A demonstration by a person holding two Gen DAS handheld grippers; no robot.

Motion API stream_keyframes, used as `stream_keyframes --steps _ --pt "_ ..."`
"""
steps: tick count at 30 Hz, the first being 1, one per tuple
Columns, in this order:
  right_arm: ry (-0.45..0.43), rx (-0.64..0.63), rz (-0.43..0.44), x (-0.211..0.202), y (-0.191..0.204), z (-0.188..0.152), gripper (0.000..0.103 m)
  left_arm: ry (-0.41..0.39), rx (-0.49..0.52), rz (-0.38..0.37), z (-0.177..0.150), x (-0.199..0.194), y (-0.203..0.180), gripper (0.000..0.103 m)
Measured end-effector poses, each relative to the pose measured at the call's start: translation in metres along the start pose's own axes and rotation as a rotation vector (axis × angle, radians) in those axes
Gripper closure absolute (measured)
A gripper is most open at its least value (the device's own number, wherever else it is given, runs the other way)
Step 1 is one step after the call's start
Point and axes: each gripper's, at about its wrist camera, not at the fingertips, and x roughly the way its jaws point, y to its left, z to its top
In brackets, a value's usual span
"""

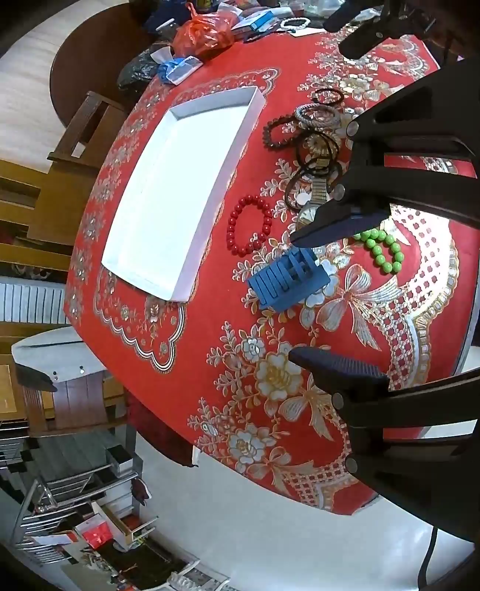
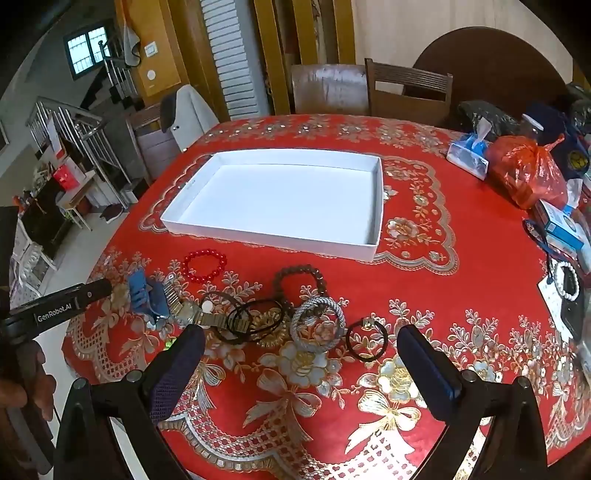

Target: Organize jewelry

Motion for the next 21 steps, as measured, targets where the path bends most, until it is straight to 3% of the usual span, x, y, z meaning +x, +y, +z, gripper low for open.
stream_keyframes --steps 21 --pt "0.008 0.026 -0.019 -0.005 0.003 -0.005 0.0 -0.026 0.093 -0.033 -0.012 -0.011 -0.027 0.048"
